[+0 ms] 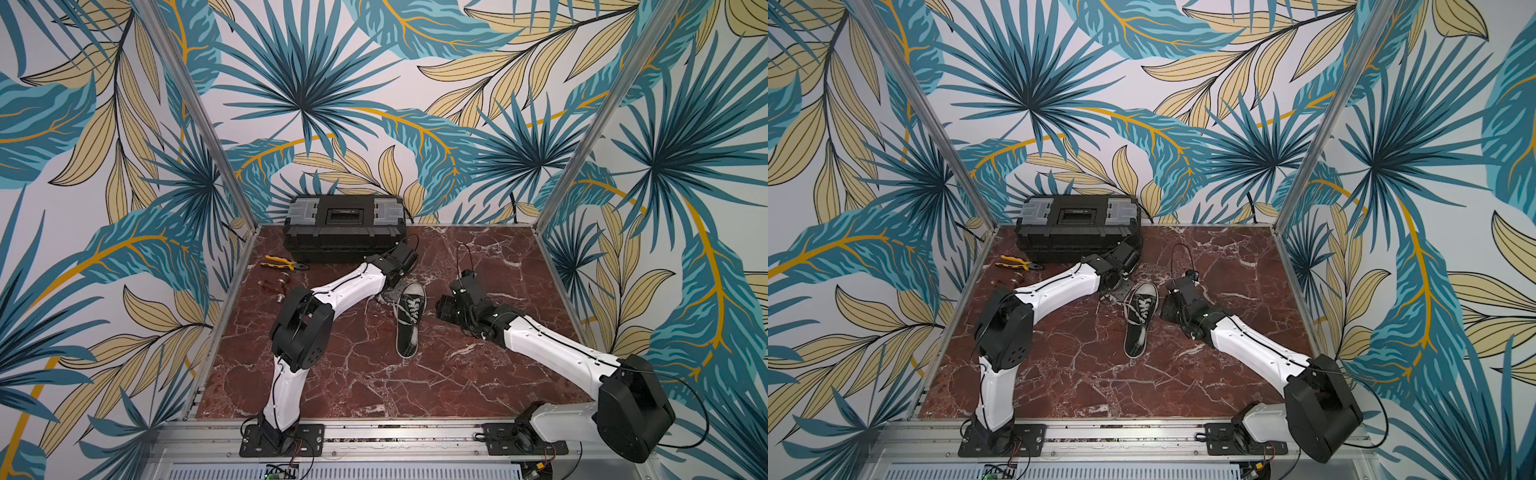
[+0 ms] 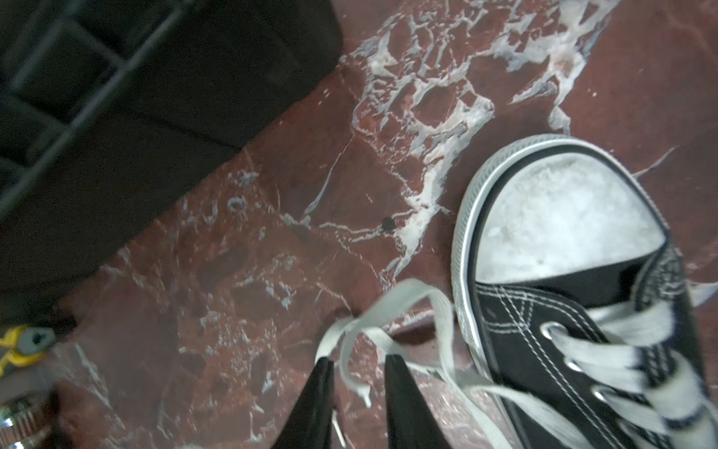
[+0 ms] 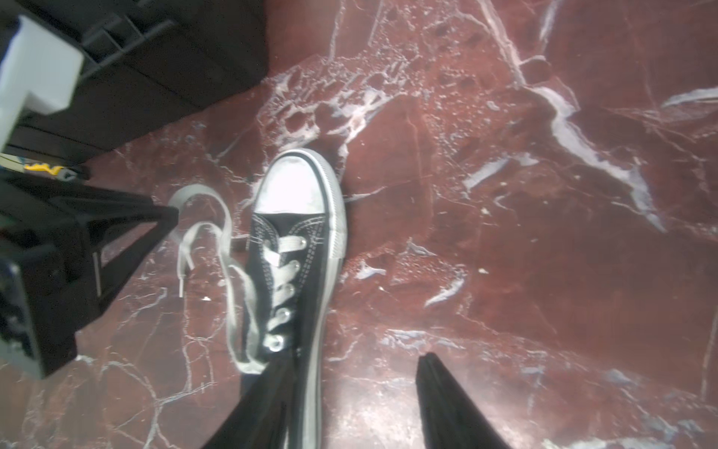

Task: Tie the shoes
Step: Cross the shoelace with the shoelace.

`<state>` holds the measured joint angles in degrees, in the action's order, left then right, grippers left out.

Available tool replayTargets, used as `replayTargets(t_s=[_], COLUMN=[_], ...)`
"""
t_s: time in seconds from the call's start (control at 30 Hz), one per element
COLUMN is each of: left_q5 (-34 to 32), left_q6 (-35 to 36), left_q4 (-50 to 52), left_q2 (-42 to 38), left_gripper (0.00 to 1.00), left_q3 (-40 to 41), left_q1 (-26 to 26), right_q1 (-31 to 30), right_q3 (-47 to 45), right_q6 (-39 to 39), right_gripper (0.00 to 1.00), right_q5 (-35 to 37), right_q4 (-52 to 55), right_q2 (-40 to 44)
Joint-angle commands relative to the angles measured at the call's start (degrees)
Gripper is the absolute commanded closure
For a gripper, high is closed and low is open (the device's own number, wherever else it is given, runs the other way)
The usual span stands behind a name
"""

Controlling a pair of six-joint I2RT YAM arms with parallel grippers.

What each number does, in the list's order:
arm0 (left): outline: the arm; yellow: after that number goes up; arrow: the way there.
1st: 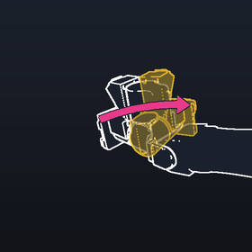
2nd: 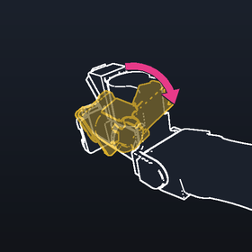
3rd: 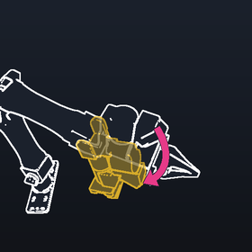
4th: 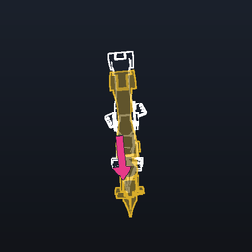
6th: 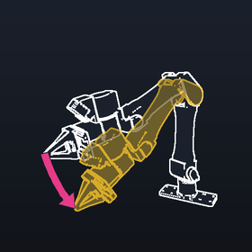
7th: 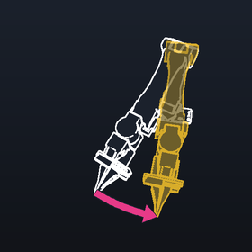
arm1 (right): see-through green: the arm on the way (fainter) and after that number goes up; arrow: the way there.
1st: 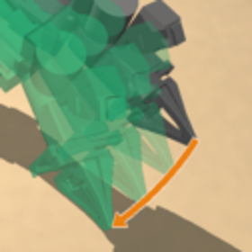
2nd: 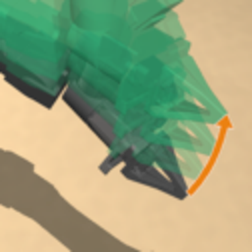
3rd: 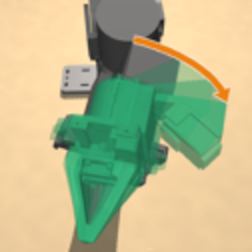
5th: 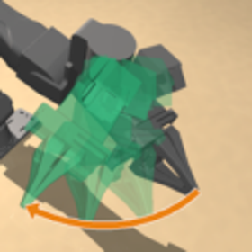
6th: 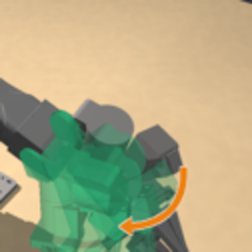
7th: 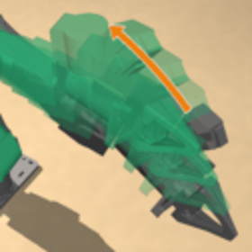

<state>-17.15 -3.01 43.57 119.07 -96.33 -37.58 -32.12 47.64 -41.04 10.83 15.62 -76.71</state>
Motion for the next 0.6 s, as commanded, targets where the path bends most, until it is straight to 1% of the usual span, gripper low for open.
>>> replayTargets(t_s=[0.0,0.1,0.17,0.2,0.27,0.37,0.47,0.57], left_q5=[-0.87,-0.56,0.59,2.15,7.27,13.65,19.17,20.29], left_q6=[1.51,0.62,0.17,-0.25,-1.10,-1.32,0.94,2.96], left_q4=[1.63,1.38,-0.01,-0.73,-3.05,-6.68,-7.75,-6.77], left_q2=[1.91,1.12,-1.88,-3.48,-7.23,-10.86,-10.62,-8.54], left_gripper=[0.60,0.56,0.49,0.47,0.42,0.36,0.33,0.32], left_q3=[-4.68,-4.67,-1.12,0.72,5.84,11.68,13.11,12.06], left_q1=[1.05,1.90,1.99,1.98,1.98,1.99,1.99,2.25], right_q1=[0.13,0.14,0.17,0.20,0.14,0.13,0.15,0.15], right_q3=[-1.23,-1.23,-1.36,-1.42,-1.78,-2.05,-1.88,-1.44], right_q6=[1.65,2.42,3.11,3.57,4.51,5.52,6.38,6.70], right_gripper=[0.44,0.44,0.44,0.44,0.44,0.44,0.44,0.44], right_q5=[1.46,0.79,0.48,0.34,0.22,0.38,0.31,-0.23], right_q4=[1.35,1.69,2.17,2.24,2.35,2.40,2.42,2.57], right_q2=[0.78,0.51,0.63,0.75,0.83,0.74,0.13,-0.29])
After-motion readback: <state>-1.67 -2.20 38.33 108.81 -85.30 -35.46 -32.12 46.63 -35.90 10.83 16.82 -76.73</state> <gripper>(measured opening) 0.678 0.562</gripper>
